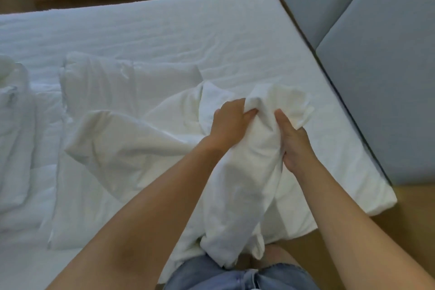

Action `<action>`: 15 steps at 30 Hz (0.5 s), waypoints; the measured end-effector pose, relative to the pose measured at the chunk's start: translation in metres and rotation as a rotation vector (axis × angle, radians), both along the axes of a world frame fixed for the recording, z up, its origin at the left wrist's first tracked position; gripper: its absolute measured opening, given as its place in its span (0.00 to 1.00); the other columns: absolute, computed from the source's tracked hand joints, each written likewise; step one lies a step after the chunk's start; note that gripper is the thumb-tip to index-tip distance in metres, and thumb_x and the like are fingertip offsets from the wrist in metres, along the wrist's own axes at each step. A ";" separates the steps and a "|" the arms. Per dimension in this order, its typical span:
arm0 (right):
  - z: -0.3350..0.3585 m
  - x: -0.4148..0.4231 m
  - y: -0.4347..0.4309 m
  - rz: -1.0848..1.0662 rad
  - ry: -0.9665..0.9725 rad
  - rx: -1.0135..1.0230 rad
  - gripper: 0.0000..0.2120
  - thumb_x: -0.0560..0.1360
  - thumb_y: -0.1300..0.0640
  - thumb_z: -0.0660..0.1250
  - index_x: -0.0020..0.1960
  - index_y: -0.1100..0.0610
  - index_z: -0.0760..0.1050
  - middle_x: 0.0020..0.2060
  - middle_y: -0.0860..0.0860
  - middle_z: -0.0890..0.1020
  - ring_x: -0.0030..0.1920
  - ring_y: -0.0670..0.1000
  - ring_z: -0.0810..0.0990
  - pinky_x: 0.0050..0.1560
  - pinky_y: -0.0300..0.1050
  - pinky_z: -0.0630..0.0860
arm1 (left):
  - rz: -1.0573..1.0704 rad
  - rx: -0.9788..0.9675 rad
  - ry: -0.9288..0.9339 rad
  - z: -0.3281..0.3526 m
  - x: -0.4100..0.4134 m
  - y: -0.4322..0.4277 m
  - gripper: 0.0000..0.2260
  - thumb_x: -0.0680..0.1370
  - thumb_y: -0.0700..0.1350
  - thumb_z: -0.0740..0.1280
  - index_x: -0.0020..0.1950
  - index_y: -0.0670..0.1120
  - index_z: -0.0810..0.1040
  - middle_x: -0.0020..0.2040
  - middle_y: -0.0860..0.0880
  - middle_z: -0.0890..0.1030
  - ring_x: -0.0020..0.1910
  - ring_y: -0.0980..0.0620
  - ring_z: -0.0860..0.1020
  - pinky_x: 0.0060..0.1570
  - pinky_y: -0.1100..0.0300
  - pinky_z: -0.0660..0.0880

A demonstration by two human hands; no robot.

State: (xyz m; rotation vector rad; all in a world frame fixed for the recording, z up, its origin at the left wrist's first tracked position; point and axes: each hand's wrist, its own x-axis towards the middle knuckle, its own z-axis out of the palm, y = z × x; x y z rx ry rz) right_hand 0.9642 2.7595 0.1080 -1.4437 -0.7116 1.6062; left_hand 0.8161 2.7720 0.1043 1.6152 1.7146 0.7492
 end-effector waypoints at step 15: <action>-0.086 0.247 0.167 0.224 -0.777 0.045 0.15 0.74 0.54 0.68 0.59 0.55 0.72 0.44 0.48 0.77 0.46 0.53 0.77 0.39 0.41 0.69 | 0.192 -0.103 0.028 -0.058 0.236 0.177 0.10 0.80 0.44 0.59 0.58 0.41 0.72 0.54 0.44 0.77 0.53 0.46 0.74 0.43 0.59 0.65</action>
